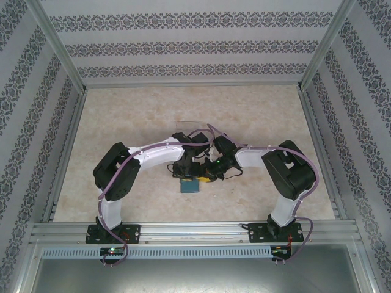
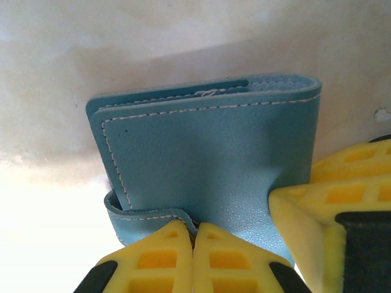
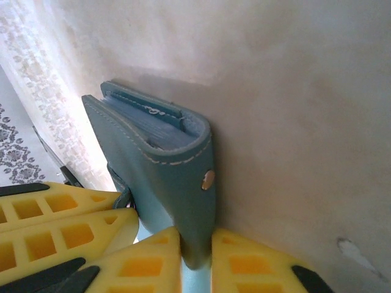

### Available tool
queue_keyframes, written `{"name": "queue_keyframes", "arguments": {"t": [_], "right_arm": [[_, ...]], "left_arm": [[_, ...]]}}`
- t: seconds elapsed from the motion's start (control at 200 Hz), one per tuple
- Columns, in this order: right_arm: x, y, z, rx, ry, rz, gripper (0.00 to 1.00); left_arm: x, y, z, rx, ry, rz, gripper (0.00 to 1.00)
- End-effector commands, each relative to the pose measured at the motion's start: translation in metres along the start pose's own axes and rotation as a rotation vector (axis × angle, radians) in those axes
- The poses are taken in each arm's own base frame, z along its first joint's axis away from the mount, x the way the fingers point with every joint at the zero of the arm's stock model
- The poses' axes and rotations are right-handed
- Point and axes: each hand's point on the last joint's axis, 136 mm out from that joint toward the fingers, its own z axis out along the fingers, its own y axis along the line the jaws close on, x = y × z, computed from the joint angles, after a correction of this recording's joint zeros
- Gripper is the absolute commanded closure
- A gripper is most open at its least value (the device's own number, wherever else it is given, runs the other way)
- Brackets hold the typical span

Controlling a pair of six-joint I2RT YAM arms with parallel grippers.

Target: Take the credit cards out of the card holder

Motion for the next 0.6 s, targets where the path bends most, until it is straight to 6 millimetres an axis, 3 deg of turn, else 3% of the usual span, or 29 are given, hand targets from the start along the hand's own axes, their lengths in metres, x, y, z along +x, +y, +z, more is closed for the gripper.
{"name": "queue_keyframes", "arguments": {"t": [0.0,0.3,0.6], "right_arm": [[-0.004,-0.006,0.004,0.04,-0.021,-0.004,0.9],[-0.005,-0.008,-0.001,0.066,-0.034,-0.005,0.97],[-0.004,-0.015,-0.008,0.123,-0.045,-0.006,0.95]], "left_arm": [[0.006,0.011,-0.007,-0.049,-0.012,0.029,0.95],[0.011,0.037,-0.019,-0.098,-0.035,0.001,0.96],[0.014,0.052,-0.025,-0.047,-0.055,-0.032,0.9]]}}
